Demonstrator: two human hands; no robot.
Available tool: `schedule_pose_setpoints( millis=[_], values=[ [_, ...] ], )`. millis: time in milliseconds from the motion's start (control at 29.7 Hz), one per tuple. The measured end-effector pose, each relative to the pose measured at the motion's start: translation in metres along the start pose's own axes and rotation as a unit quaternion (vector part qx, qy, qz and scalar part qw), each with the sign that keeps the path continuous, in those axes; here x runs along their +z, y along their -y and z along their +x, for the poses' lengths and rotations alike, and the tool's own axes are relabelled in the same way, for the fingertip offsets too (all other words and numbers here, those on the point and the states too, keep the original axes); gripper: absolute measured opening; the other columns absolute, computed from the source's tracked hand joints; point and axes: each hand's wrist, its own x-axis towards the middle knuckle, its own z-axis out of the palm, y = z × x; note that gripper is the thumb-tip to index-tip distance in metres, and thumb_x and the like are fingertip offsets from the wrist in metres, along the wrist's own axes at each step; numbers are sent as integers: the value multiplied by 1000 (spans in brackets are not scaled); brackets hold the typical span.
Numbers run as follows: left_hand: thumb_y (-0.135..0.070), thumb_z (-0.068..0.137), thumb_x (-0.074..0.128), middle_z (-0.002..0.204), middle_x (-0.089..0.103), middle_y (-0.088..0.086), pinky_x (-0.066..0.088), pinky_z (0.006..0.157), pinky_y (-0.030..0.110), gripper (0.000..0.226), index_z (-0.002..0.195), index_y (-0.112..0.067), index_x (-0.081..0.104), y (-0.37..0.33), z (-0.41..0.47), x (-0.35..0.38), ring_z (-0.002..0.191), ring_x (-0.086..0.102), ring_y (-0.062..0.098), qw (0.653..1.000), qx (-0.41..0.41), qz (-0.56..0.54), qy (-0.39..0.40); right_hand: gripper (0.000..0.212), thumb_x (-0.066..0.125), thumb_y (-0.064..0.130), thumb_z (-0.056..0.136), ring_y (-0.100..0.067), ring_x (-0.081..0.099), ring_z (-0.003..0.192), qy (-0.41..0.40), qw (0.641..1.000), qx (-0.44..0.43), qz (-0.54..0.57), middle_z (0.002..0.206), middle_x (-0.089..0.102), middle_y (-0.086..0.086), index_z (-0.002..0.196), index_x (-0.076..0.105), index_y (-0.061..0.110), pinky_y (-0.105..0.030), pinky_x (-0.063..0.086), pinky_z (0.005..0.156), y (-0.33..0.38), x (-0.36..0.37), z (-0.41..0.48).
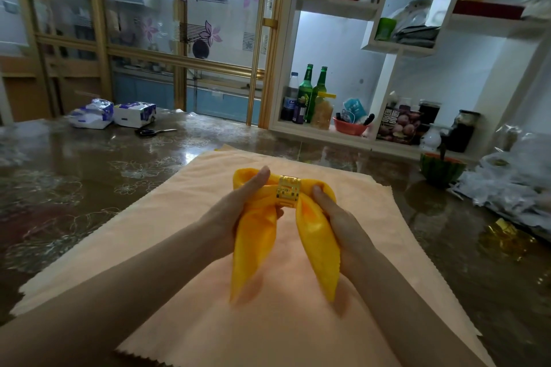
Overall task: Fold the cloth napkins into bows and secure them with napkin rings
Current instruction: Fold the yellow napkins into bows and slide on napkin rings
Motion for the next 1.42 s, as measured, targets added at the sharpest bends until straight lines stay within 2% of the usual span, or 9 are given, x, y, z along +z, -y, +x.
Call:
schedule_pose_setpoints(
  millis=[169, 236, 371, 607, 741, 944, 1045, 1281, 1416],
  values=[
    [-62, 38, 83, 112, 68, 12, 55, 85, 40, 96, 119, -17, 59, 19, 1, 10, 104, 65, 27, 998, 23, -45, 41, 33, 52, 48, 88, -21, 65, 62, 16, 998, -2, 62, 69, 69, -7, 86, 61, 17, -30, 51, 52, -4, 3, 0],
    [-59, 55, 75, 117, 66, 8, 50, 92, 45, 82, 124, -20, 56, 24, 0, 14, 108, 63, 26, 997, 43, 4, 56, 33, 56, 43, 86, -22, 70, 66, 57, 997, -18, 53, 76, 73, -10, 94, 64, 13, -32, 56, 55, -6, 6, -2],
    [-50, 70, 62, 112, 69, 7, 54, 85, 45, 55, 117, -22, 60, 19, 0, 12, 102, 66, 25, 996, 77, 27, 41, 47, 65, 38, 73, -26, 68, 95, 88, 993, -78, 1, 104, 71, -10, 112, 62, 12, -37, 57, 81, -7, 10, -5],
    [-26, 77, 68, 86, 74, 7, 58, 62, 30, 24, 98, -15, 67, 15, 4, 4, 75, 71, 20, 994, 77, 77, 28, 38, 68, 28, 81, -23, 66, 82, 28, 993, -82, -75, 96, 68, -8, 112, 58, 9, -34, 57, 69, 0, 0, 3],
    [-26, 63, 74, 91, 73, 10, 57, 69, 36, 51, 110, -10, 65, 14, 8, 1, 82, 70, 24, 994, 66, 87, 23, 20, 61, 17, 85, -12, 41, 49, -14, 999, -39, -3, 71, 49, -7, 101, 53, 6, -22, 36, 43, 3, -5, 5],
    [-29, 67, 71, 107, 70, 12, 54, 85, 42, 53, 117, -14, 61, 13, 11, -4, 98, 67, 26, 998, 57, 13, 26, 33, 62, 33, 82, -28, 59, 104, 71, 989, 10, 133, 109, 62, -10, 106, 53, 12, -45, 48, 95, 3, 2, -2],
    [-37, 70, 70, 117, 66, 10, 46, 97, 48, 60, 125, -16, 57, 16, 13, -6, 109, 63, 27, 997, 69, 20, 25, 29, 61, 39, 80, -24, 68, 93, 138, 987, 38, 70, 96, 73, -5, 101, 62, 19, -42, 54, 83, -5, 11, -8],
    [-59, 78, 45, 84, 70, -6, 54, 70, 32, 38, 98, -29, 58, 20, 10, 2, 79, 67, 13, 993, 71, 81, 46, 38, 68, 32, 74, -30, 67, 99, 145, 988, 23, 50, 107, 70, -10, 110, 64, 19, -51, 50, 92, -15, 19, -8],
    [-66, 71, 45, 88, 73, -12, 53, 87, 39, 50, 99, -30, 63, 35, 15, 5, 90, 68, 12, 978, 122, 160, 54, 40, 66, 29, 77, -29, 67, 99, 192, 978, 36, 75, 108, 70, -13, 115, 64, 15, -46, 54, 86, -11, 16, -13]
  ],
)
